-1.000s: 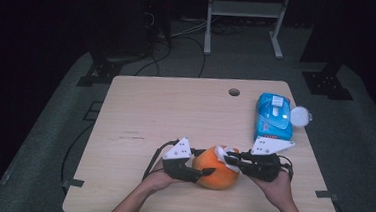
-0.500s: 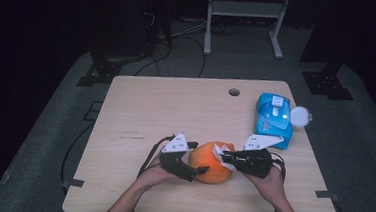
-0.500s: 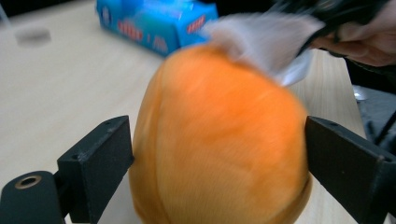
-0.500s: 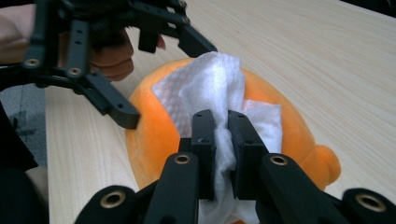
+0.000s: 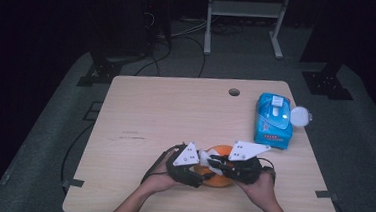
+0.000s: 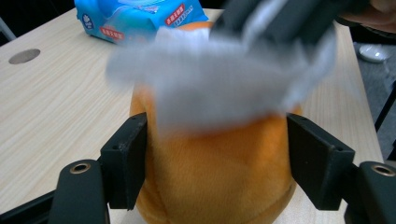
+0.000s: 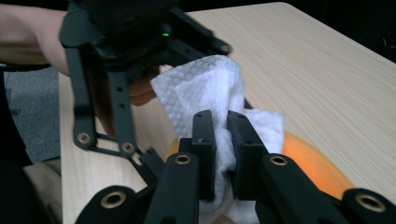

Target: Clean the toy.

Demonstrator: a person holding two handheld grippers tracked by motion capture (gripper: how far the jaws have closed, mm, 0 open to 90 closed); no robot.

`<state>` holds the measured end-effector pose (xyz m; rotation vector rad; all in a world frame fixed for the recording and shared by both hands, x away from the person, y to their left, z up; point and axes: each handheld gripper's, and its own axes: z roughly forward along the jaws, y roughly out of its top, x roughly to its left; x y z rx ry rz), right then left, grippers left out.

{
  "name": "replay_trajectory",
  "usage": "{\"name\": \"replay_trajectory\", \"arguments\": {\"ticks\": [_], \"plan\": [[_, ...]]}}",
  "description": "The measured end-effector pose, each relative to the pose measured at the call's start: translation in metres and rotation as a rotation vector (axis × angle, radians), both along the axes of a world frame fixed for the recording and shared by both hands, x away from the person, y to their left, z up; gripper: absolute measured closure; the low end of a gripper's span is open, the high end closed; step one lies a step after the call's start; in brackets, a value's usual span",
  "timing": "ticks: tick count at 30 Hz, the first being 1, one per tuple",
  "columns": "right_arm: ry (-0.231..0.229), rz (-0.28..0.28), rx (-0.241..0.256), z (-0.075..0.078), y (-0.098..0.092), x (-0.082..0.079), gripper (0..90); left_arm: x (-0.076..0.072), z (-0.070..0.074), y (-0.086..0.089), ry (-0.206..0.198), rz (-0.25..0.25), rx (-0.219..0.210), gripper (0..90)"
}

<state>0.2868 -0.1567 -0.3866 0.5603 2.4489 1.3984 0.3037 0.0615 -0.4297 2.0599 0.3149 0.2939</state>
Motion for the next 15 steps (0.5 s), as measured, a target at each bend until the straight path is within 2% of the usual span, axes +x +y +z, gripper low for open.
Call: {"name": "replay_trajectory", "arguments": {"ticks": [4,5,8,11,13,15], "plan": [[0.019,-0.093,0.023,0.0,-0.027,0.013,81.0,0.002,-0.002,0.003,0.015,-0.008,-0.008,27.3],[0.041,-0.114,0.034,-0.002,-0.034,0.016,81.0,0.003,-0.002,0.004,0.023,-0.013,-0.016,26.0],[0.085,-0.123,0.059,-0.008,-0.046,0.02,80.8,0.008,-0.001,0.006,0.075,-0.013,-0.066,15.6],[0.068,-0.113,0.048,-0.008,-0.045,0.02,80.7,0.015,-0.004,0.008,0.133,0.018,-0.09,7.9],[0.066,-0.112,0.044,-0.007,-0.044,0.02,80.6,0.017,-0.008,0.009,0.17,0.009,-0.095,9.7],[0.066,-0.114,0.042,-0.007,-0.042,0.02,80.6,0.015,-0.007,0.008,0.159,0.016,-0.087,18.3]]}}
